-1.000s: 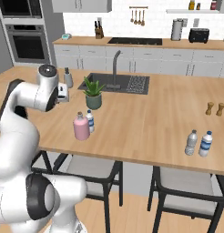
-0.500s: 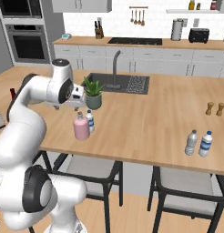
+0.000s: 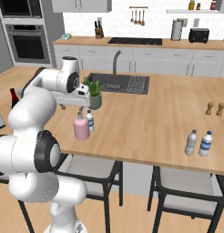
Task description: Move the plastic bottles in the middle to the plastics group, and the glass bottles in the middle to the glass group.
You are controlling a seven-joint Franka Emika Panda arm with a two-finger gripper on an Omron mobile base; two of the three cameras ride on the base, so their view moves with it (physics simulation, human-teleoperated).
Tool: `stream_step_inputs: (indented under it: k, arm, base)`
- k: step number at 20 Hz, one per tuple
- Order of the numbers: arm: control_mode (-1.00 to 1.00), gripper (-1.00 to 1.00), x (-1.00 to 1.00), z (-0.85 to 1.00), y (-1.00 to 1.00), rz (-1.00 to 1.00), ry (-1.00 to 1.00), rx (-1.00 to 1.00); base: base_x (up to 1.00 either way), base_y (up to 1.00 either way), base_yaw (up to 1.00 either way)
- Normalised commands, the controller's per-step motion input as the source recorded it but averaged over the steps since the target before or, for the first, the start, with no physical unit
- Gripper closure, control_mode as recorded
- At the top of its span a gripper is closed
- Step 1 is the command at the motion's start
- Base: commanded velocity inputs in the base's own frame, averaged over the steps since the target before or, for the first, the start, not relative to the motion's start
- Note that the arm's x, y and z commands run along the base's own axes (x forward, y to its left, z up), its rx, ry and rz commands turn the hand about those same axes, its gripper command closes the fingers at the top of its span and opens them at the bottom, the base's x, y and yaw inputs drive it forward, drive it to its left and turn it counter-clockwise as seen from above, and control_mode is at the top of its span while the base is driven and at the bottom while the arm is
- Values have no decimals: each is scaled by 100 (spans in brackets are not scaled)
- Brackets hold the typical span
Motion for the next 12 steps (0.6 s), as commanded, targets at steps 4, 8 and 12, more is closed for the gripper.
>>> stream_step_inputs:
  k: [4,8,12]
  arm:
    - [-100,-100,25,-57,0,0,-15,0]
    - [-100,-100,27,-48,3,0,-24,-4]
    - [-100,-100,27,-32,0,0,-12,-2]
  base:
    - [0,0,0]
    - [0,0,0]
    - [0,0,0]
